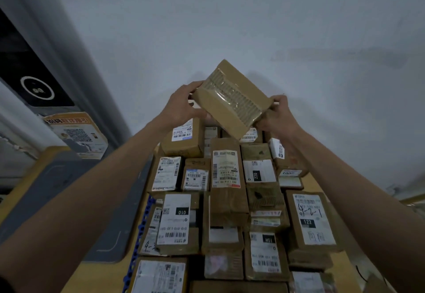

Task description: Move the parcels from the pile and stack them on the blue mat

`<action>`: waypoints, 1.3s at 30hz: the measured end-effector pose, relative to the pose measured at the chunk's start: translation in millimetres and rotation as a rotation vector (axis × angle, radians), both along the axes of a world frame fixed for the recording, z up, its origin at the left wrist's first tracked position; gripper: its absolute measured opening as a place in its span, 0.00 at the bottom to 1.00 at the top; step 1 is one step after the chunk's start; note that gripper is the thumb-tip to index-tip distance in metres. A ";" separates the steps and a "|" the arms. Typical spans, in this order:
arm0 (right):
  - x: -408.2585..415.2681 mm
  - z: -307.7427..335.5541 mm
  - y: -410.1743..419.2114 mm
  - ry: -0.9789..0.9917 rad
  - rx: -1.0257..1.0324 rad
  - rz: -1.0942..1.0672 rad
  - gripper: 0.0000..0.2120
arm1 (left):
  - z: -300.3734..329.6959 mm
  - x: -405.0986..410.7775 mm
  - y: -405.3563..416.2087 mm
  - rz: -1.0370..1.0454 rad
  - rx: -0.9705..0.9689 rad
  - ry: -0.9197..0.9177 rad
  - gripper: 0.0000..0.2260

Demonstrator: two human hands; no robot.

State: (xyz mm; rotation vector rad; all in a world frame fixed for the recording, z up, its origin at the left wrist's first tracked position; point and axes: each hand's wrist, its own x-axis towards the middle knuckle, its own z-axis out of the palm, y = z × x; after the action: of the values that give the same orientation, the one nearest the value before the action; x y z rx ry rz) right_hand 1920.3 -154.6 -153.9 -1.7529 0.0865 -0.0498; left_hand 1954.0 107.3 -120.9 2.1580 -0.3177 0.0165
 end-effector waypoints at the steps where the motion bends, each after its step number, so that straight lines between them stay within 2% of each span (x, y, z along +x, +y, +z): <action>1: 4.4 -4.8 -0.7 0.011 -0.010 0.011 0.31 | -5.9 4.5 -2.2 0.042 -0.022 -0.024 0.39; 4: 16.7 -19.3 1.5 0.054 -0.029 0.060 0.36 | -22.7 15.0 -10.8 0.140 -0.127 0.006 0.41; 6: 24.6 -28.4 5.5 0.084 0.002 0.053 0.35 | -32.7 19.5 -18.2 0.219 -0.201 0.070 0.40; 9: 35.7 -38.4 11.8 0.114 0.080 0.026 0.29 | -45.5 24.7 -29.7 0.282 -0.209 0.074 0.25; 11: 45.0 -43.5 15.0 0.099 0.033 0.002 0.25 | -50.5 28.4 -33.5 0.230 -0.175 0.080 0.21; 15: 60.4 -49.5 21.1 0.085 -0.065 -0.019 0.20 | -46.0 37.6 -26.2 0.003 -0.054 0.176 0.34; 19: 70.3 -58.4 29.3 0.140 -0.099 0.030 0.18 | -46.6 49.4 -13.0 -0.114 -0.006 0.262 0.34; 23: 73.7 -69.9 34.4 0.206 -0.157 0.079 0.15 | -59.6 56.6 -5.2 -0.118 -0.003 0.284 0.31; 29: 71.8 -75.4 41.9 0.155 -0.233 0.055 0.15 | -89.9 64.7 2.1 -0.046 -0.078 0.286 0.31; 39: 73.1 -82.5 64.0 0.151 -0.320 0.155 0.16 | -114.6 66.6 27.5 0.003 -0.088 0.335 0.27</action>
State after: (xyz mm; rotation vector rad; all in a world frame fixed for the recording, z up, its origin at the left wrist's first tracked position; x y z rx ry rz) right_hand 1993.4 -90.5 -236.4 -2.0764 0.0540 0.1915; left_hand 2020.6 134.7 -235.5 2.0311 -0.1170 -0.3207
